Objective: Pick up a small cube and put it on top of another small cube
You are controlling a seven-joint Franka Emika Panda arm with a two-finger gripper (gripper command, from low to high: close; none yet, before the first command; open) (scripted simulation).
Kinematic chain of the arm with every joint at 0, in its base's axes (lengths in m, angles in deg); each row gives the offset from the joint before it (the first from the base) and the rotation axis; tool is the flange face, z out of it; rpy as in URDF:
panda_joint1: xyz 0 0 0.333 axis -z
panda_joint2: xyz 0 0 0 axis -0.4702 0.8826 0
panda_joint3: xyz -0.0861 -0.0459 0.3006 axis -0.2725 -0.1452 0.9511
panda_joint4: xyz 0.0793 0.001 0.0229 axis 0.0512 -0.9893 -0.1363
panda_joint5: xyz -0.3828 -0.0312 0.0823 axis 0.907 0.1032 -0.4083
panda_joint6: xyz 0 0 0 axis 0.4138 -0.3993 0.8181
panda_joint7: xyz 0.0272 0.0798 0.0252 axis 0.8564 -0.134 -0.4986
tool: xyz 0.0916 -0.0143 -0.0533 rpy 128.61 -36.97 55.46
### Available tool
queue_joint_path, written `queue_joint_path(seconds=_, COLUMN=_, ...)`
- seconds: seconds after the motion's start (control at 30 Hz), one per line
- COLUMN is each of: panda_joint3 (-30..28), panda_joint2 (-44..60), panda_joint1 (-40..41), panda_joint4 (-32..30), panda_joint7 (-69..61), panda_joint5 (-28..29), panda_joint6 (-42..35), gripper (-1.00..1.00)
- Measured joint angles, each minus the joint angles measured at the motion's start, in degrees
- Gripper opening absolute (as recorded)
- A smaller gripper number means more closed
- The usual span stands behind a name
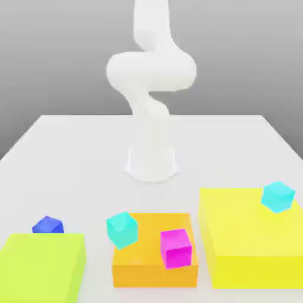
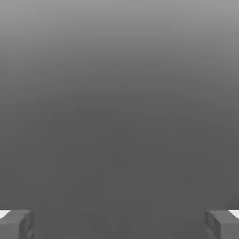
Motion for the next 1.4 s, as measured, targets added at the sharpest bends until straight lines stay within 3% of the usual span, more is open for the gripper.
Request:
queue_joint_path(seconds=0.23, panda_joint3=-11.92, panda_joint2=15.34, panda_joint1=-3.79, panda_joint4=-5.42, panda_joint7=-10.39, panda_joint5=-9.55, panda_joint6=6.30, gripper=0.00)
queue_joint_path(seconds=0.53, panda_joint3=-21.01, panda_joint2=34.40, panda_joint1=-3.26, panda_joint4=-12.25, panda_joint7=-22.15, panda_joint5=-19.86, panda_joint6=14.33, gripper=0.00)
queue_joint_path(seconds=0.7, panda_joint3=-23.47, panda_joint2=42.92, panda_joint1=1.55, panda_joint4=-16.51, panda_joint7=-24.41, panda_joint5=-19.53, panda_joint6=20.10, gripper=0.00)
queue_joint_path(seconds=0.83, panda_joint3=-28.18, panda_joint2=47.52, panda_joint1=2.52, panda_joint4=-20.19, panda_joint7=-21.34, panda_joint5=-12.56, panda_joint6=25.46, gripper=0.00)
queue_joint_path(seconds=0.97, panda_joint3=-25.77, panda_joint2=52.03, panda_joint1=5.08, panda_joint4=-19.81, panda_joint7=-24.51, panda_joint5=-16.12, panda_joint6=29.05, gripper=0.00)
queue_joint_path(seconds=1.17, panda_joint3=-14.85, panda_joint2=59.56, panda_joint1=13.70, panda_joint4=-17.67, panda_joint7=-32.80, panda_joint5=-26.99, panda_joint6=34.06, gripper=0.00)
queue_joint_path(seconds=1.2, panda_joint3=-12.77, panda_joint2=60.88, panda_joint1=15.40, panda_joint4=-17.32, panda_joint7=-34.15, panda_joint5=-28.77, panda_joint6=34.94, gripper=-1.00)
queue_joint_path(seconds=1.4, panda_joint3=-11.64, panda_joint2=61.52, panda_joint1=16.36, panda_joint4=-17.14, panda_joint7=-34.74, panda_joint5=-29.55, panda_joint6=35.31, gripper=-1.00)
